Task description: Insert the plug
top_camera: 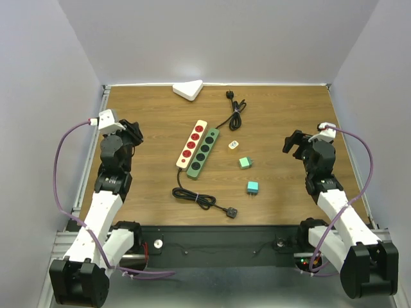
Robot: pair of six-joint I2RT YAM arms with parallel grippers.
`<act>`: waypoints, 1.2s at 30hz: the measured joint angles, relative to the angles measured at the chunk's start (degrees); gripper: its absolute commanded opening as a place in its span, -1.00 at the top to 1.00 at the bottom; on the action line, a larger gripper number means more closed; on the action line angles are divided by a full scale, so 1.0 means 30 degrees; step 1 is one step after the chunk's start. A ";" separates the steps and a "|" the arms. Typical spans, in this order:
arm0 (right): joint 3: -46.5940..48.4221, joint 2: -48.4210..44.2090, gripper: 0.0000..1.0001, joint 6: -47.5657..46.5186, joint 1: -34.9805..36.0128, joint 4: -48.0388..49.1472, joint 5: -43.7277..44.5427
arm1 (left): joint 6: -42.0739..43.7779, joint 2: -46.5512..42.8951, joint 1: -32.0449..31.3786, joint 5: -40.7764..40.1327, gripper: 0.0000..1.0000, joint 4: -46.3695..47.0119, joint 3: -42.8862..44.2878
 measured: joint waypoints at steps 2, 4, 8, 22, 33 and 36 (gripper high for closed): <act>0.0000 0.0000 -0.97 0.0000 0.0000 -0.0007 0.0007 | 0.0102 0.0080 -0.0160 -0.0364 0.17 -0.0291 0.0138; 0.0000 0.0000 -0.97 -0.0007 0.0000 -0.0007 0.0007 | 0.0219 0.0160 -0.0284 -0.0597 0.16 -0.0452 0.0262; 0.0029 0.0124 -0.97 -0.0007 0.0000 -0.0022 0.0007 | 0.0750 0.0211 -0.0787 -0.0852 0.17 -0.0627 0.0379; 0.0036 0.0393 -0.98 0.0029 0.0000 -0.0168 -0.0357 | 0.4670 0.8626 -1.0171 -0.1967 0.10 -0.0036 0.5748; 0.0036 0.0080 -0.99 0.0175 0.0000 -0.0459 -0.0605 | 0.7286 1.9999 -1.3828 0.0605 0.11 -0.1355 1.4426; 0.0036 -0.0182 -0.99 0.0175 0.0000 -0.0452 -0.0627 | 0.7512 2.1617 -1.3872 0.1224 0.11 -0.2135 1.5365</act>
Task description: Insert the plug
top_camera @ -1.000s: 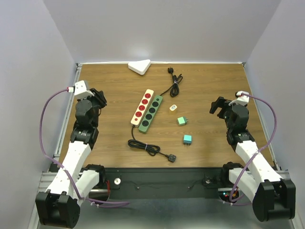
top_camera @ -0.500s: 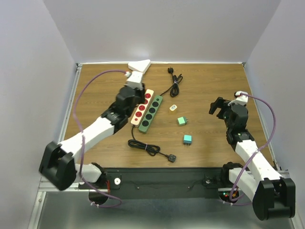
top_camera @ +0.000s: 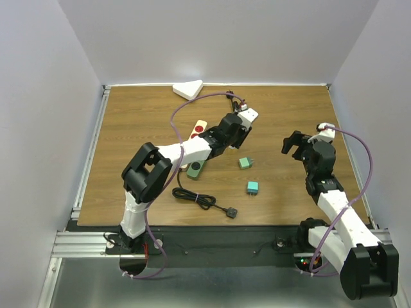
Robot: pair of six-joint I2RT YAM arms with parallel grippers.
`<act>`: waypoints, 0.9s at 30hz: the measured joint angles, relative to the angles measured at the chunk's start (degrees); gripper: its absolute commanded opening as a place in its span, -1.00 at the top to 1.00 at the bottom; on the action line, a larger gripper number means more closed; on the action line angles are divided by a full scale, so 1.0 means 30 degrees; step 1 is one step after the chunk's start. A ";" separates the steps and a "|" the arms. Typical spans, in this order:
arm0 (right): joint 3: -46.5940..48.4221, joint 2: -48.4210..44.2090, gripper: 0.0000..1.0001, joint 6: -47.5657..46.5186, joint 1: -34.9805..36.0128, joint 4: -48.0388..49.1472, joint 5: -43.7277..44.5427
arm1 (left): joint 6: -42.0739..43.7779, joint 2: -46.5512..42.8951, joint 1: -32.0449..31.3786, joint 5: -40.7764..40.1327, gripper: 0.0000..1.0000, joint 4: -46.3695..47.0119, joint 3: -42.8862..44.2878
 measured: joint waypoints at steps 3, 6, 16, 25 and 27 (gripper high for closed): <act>0.0000 -0.0058 -0.99 0.0022 0.0000 -0.0007 -0.0007 | 0.0168 0.0663 0.0007 0.0663 0.11 -0.1086 0.0160; 0.0000 -0.0066 -0.99 0.0073 0.0000 -0.0007 -0.0080 | 0.0219 0.1027 0.0015 0.0984 0.11 -0.1814 0.0576; 0.0000 -0.0073 -0.99 0.0342 0.0000 -0.0007 -0.0233 | 0.0240 0.1596 0.0007 0.1304 0.11 -0.2528 0.1027; 0.0000 -0.0255 -1.00 0.0342 0.0000 -0.0015 -0.0233 | 0.0379 0.1916 0.0007 0.0911 0.10 -0.2914 0.1574; 0.0000 -0.0284 -1.00 0.0342 0.0000 -0.0022 -0.0248 | 0.0401 0.2098 0.0007 0.0656 0.10 -0.2922 0.1719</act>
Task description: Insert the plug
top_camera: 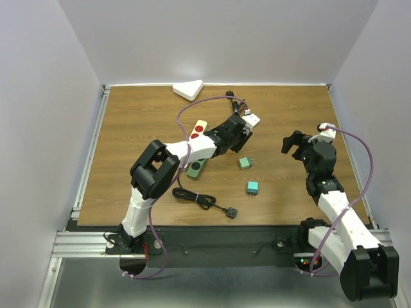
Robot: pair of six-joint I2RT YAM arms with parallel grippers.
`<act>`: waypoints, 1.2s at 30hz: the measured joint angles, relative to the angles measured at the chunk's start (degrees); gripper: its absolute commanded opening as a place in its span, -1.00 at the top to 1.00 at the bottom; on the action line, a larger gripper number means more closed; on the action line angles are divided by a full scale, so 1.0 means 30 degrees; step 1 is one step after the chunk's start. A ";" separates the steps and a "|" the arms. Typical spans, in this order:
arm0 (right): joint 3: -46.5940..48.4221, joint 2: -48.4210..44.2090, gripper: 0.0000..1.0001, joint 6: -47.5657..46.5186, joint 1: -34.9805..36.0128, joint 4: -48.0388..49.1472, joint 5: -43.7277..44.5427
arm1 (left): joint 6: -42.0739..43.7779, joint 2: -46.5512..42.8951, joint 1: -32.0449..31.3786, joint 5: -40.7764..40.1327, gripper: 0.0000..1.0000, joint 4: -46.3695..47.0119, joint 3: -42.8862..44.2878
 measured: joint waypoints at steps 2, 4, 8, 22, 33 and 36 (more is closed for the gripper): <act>0.0000 -0.0080 -1.00 0.0000 0.0000 -0.0007 -0.0036 | -0.0007 0.0073 0.0000 -0.0255 0.07 -0.0211 0.0000; 0.0000 -0.0131 -1.00 0.0000 0.0000 0.0000 -0.0044 | -0.0007 0.0102 0.0000 -0.0401 0.04 -0.0240 -0.0044; 0.0000 -0.0124 -1.00 0.0000 0.0000 -0.0015 -0.0117 | 0.0007 0.0051 0.0015 -0.0648 0.00 0.0335 -0.0612; 0.0000 -0.0131 -1.00 0.0000 0.0000 -0.0036 -0.0277 | -0.0051 0.0051 0.0255 -0.0211 0.46 0.0488 -0.0816; 0.1377 0.0335 -0.98 -0.0124 0.0000 -0.0517 -0.4954 | -0.1683 -0.1967 0.1807 0.3869 0.88 0.2186 -0.3920; 0.2433 0.1457 -0.97 0.0525 0.0000 -0.0138 -0.8400 | -0.3126 -0.3869 0.2790 0.5880 0.88 0.3060 -0.6047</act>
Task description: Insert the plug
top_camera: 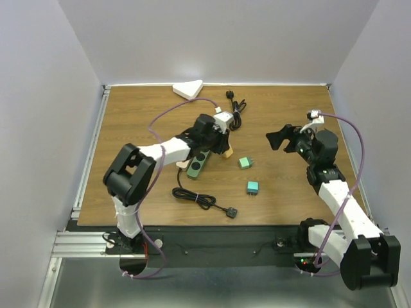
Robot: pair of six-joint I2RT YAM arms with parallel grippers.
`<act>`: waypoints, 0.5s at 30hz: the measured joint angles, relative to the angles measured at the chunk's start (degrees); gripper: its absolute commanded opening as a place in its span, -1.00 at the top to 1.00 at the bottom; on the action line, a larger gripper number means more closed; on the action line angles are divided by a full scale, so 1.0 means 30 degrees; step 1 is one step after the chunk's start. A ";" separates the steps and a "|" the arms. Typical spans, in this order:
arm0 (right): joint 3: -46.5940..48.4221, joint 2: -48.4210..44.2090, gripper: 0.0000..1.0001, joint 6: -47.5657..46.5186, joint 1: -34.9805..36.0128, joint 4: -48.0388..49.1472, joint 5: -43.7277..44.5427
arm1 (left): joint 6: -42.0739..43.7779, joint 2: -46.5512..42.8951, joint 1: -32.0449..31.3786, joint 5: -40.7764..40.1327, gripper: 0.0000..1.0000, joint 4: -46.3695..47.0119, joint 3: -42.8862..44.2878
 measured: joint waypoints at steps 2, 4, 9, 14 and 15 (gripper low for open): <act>0.0175 0.0692 -0.97 0.0780 0.0000 0.0845 -0.2062 | -0.1027 -0.1370 0.0634 0.1275 0.88 0.0488 -0.1020; 0.0131 0.0984 -0.97 0.1894 0.0000 0.1596 -0.3978 | -0.2186 -0.2688 0.1224 0.2273 0.88 0.1421 -0.1778; 0.0080 0.1129 -0.92 0.5231 0.0007 0.5064 -0.7184 | -0.6098 -0.6324 0.1712 0.4648 0.88 0.5705 -0.3796; 0.0080 0.1093 -0.72 0.8189 0.0860 0.8561 -0.8473 | -0.9974 -0.8029 0.1625 0.5836 0.88 1.0542 -0.5311; 0.0087 0.1100 -0.70 0.8531 0.1202 0.9056 -0.8502 | -1.0681 -0.8087 0.1588 0.5945 0.88 1.1242 -0.5464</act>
